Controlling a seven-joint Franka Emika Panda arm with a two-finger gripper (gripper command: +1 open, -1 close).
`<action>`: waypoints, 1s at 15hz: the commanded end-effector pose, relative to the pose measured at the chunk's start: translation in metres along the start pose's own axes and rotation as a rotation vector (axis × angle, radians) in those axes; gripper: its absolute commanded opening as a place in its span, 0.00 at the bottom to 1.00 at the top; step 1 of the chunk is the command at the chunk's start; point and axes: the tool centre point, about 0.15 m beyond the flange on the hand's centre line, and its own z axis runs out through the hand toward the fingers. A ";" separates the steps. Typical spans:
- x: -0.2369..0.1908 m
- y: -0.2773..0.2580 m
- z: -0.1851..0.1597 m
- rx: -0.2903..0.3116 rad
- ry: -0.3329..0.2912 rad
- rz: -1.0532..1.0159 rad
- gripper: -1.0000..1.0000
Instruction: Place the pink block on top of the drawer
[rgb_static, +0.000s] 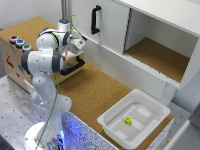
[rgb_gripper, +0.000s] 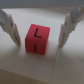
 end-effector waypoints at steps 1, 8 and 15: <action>0.014 0.006 -0.006 -0.033 -0.043 0.021 0.00; 0.036 0.013 -0.043 -0.097 -0.038 0.019 0.00; 0.107 -0.015 -0.131 -0.139 0.003 -0.148 0.00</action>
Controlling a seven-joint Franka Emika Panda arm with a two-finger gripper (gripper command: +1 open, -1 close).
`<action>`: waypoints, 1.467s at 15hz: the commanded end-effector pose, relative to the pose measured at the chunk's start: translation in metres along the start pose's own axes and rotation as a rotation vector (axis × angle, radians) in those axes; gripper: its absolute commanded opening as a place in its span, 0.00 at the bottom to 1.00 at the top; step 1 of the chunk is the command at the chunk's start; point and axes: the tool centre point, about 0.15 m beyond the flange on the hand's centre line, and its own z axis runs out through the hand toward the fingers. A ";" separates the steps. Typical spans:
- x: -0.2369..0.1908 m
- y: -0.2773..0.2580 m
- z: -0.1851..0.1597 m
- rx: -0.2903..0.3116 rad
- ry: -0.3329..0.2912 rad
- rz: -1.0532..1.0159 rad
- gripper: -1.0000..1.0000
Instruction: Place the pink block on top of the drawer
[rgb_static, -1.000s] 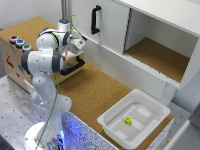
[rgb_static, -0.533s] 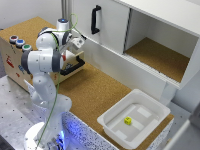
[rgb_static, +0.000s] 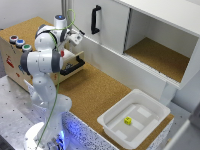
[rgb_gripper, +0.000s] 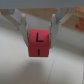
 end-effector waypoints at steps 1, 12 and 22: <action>0.056 -0.013 -0.069 -0.027 -0.021 -0.092 0.00; 0.129 0.002 -0.033 0.095 -0.014 0.071 0.00; 0.145 0.028 -0.034 0.070 -0.030 0.246 1.00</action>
